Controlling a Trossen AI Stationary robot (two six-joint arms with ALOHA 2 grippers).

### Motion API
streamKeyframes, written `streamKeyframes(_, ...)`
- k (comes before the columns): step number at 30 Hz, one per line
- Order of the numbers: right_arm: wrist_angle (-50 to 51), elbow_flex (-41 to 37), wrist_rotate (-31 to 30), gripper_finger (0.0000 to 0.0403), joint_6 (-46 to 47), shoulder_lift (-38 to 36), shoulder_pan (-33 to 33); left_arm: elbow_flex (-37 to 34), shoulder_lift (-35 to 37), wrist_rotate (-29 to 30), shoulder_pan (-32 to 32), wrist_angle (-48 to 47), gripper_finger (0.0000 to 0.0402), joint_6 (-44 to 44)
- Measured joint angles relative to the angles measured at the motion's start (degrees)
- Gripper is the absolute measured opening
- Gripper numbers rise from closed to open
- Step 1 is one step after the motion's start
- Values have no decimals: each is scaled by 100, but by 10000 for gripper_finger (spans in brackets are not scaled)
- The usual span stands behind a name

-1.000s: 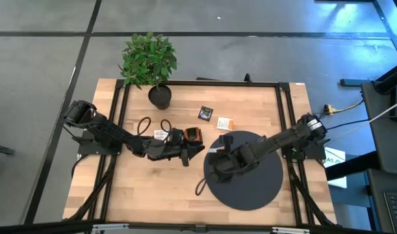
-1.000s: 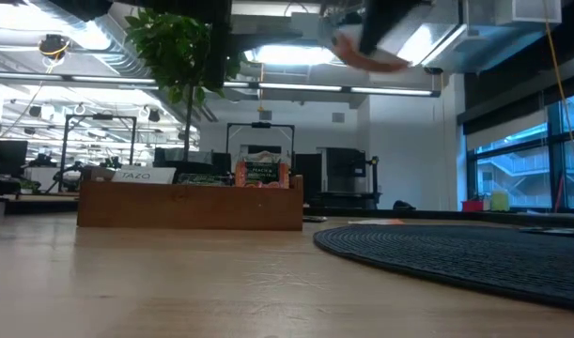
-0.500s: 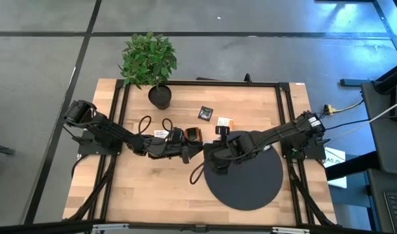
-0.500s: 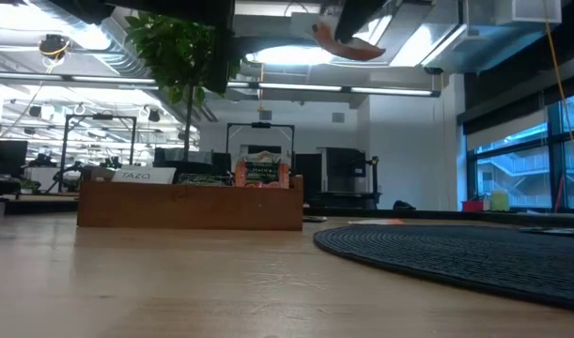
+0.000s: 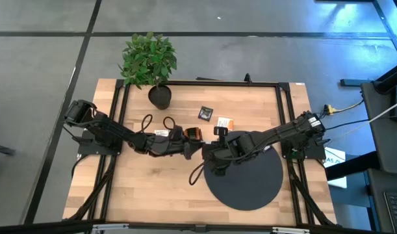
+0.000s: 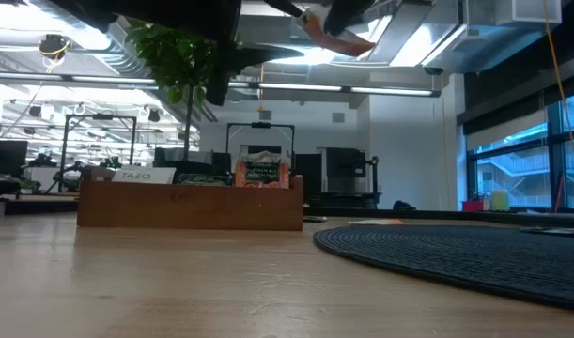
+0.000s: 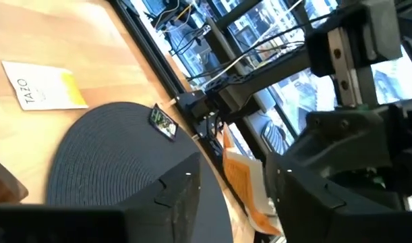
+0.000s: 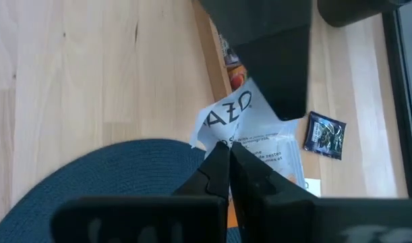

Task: Pick & Place Tea
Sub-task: Put the bottom white tea bag into the left section of the wooden organizer

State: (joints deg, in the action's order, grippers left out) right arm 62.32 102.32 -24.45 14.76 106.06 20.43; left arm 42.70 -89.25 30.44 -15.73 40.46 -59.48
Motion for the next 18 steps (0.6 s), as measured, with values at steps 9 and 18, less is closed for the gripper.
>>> streamKeyframes(9,9,-4,5,11,-8,0,-2,0,0,-17,92,3,71,94)
streamKeyframes(18,-4,-4,289,33,-160,0,0,0,0,-152,90,-6,3,690)
